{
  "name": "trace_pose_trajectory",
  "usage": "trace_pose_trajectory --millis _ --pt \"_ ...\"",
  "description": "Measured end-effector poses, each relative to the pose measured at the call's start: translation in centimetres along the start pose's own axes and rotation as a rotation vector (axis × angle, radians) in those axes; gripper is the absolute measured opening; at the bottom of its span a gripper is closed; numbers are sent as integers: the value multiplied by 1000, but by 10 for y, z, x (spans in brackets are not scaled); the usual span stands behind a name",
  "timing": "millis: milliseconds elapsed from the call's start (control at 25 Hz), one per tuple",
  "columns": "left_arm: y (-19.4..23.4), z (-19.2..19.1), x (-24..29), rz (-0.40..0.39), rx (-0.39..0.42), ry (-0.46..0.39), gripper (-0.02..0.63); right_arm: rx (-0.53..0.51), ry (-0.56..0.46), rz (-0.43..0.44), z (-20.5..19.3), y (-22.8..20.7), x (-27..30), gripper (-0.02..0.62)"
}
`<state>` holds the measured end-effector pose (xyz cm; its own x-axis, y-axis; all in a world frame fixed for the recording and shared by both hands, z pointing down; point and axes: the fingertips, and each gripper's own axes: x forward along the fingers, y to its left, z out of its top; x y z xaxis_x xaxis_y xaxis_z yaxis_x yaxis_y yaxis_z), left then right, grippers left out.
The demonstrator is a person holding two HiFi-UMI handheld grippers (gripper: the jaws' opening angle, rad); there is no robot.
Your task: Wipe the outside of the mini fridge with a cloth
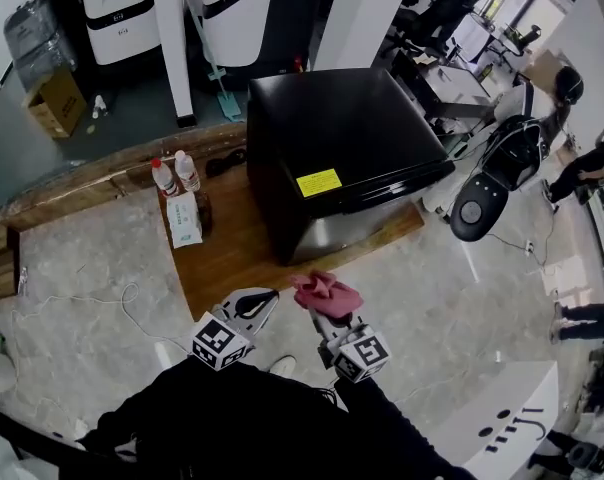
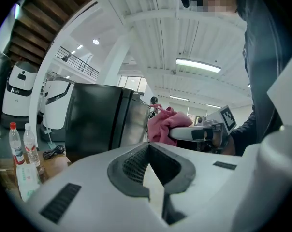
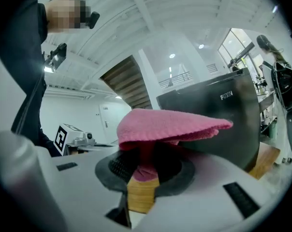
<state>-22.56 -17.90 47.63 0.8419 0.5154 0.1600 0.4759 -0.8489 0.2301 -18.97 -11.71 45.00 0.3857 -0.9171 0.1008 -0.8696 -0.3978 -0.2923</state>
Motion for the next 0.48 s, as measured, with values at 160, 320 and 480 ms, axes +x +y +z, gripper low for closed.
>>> trace_pose_trajectory --millis 160,320,480 --pt "-23 1 4 -6 28 1 3 -88 34 7 0 2 -26 84" --pt "-41 9 10 -12 48 -24 3 -166 23 9 10 2 -40 86" --pt "-56 20 12 -13 61 -55 3 -203 4 28 17 8 -51 85"
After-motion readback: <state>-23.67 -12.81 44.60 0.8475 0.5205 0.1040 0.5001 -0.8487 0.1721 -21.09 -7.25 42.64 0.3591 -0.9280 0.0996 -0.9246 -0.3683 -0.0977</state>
